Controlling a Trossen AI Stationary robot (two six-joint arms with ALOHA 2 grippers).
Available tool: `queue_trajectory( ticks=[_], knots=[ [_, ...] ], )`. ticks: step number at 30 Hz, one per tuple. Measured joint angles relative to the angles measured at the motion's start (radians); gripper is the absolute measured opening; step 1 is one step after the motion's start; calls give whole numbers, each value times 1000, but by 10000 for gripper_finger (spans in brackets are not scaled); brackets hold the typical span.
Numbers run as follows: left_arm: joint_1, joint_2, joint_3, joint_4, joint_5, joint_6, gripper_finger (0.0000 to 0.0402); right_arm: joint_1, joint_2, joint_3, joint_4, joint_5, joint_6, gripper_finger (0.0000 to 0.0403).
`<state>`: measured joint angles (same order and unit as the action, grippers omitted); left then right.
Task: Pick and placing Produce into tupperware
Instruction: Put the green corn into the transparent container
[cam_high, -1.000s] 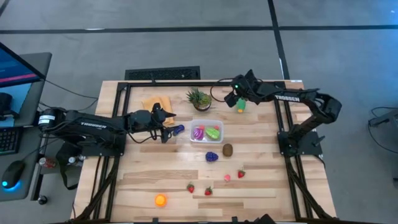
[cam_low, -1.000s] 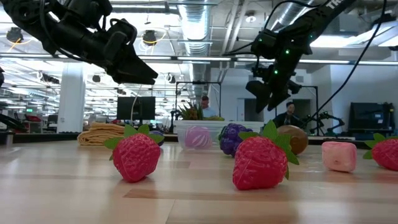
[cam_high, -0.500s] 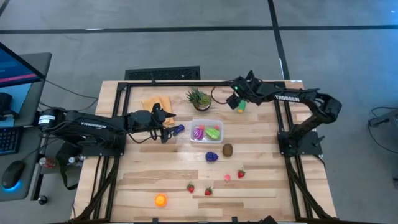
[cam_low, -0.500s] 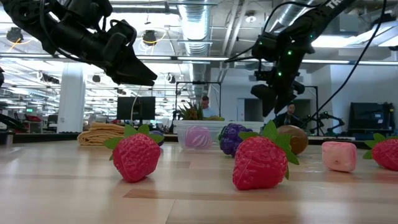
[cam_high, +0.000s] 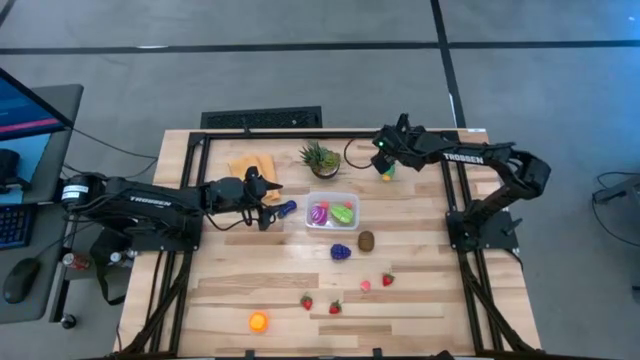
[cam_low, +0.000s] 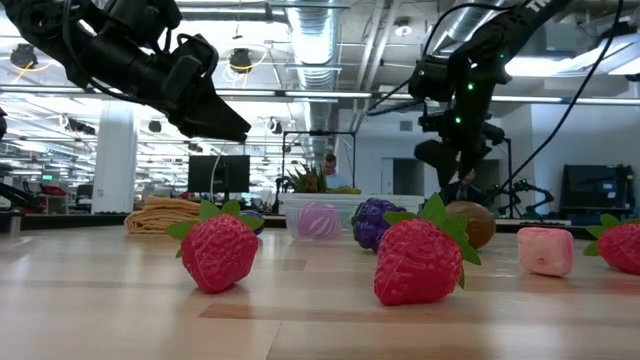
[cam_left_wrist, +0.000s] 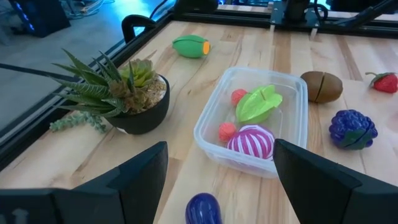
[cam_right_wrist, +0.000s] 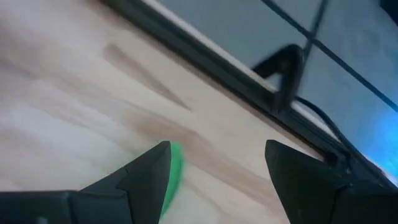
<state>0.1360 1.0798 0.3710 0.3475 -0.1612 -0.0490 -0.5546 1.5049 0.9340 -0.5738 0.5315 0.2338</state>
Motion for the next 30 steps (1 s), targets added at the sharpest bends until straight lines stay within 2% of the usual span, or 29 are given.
queue_trajectory(
  ticks=[4,13,19,26,30],
  knots=[
    [0,0,0,0,0,0,284,14,-6,0,44,-106,-56,256],
    [0,0,0,1,0,0,284,-11,-6,0,52,-218,-47,256],
    [0,0,0,1,0,-2,284,-11,-6,0,50,-218,20,256],
    [0,0,0,0,0,-16,284,-13,-6,0,33,-209,252,256],
    [0,0,0,-1,0,-18,284,5,-6,0,36,-210,282,256]
  ],
)
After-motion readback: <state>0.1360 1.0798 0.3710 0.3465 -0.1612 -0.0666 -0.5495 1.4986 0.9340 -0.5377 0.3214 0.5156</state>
